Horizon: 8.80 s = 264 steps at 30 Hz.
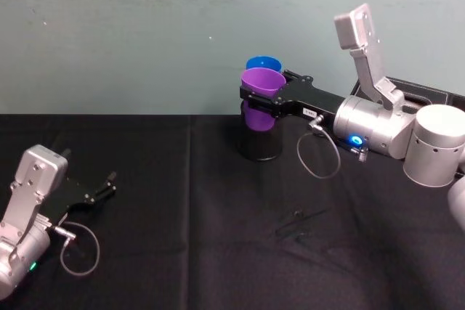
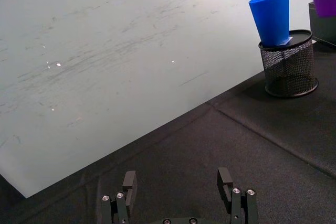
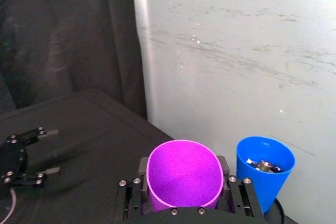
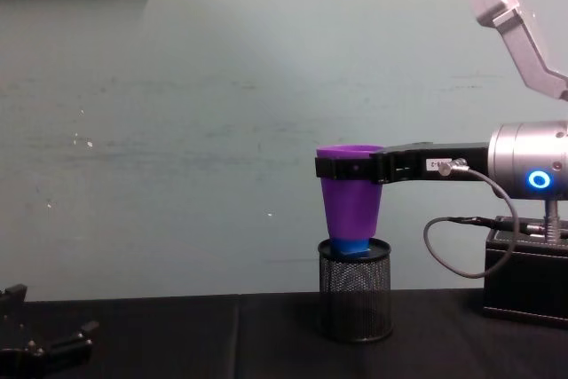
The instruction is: Pick up one cup with a gripper and tap it against the other cup.
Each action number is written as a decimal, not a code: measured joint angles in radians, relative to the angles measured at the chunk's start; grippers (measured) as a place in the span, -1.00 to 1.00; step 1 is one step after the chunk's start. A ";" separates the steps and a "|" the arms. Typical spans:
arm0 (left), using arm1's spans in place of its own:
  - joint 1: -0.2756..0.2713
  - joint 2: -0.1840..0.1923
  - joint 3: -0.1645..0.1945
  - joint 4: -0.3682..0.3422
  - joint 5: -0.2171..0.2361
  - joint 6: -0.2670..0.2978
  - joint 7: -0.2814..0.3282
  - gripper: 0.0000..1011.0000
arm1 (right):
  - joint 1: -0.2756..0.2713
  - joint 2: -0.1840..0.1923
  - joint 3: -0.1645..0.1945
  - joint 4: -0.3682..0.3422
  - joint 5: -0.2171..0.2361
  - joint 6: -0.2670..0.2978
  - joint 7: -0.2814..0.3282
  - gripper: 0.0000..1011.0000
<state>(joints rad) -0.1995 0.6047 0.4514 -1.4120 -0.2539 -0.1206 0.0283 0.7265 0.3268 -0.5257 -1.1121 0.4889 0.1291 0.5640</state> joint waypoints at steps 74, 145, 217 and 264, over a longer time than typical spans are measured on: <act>0.000 0.000 0.000 0.000 0.000 0.000 0.000 0.99 | 0.098 -0.113 0.063 0.235 -0.109 -0.051 -0.017 0.47; 0.000 0.000 0.000 0.000 0.000 0.000 0.000 0.99 | 0.165 -0.166 0.095 0.374 -0.153 -0.119 0.006 0.47; 0.000 0.000 0.000 0.000 0.000 0.000 0.000 0.99 | -0.154 0.076 0.056 -0.230 -0.023 0.016 0.056 0.47; 0.000 0.000 0.000 0.000 0.000 0.000 0.000 0.99 | -0.313 0.110 0.027 -0.224 -0.063 -0.127 0.006 0.47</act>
<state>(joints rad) -0.1995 0.6047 0.4514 -1.4120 -0.2539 -0.1205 0.0283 0.4137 0.4366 -0.4984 -1.3359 0.4259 0.0019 0.5700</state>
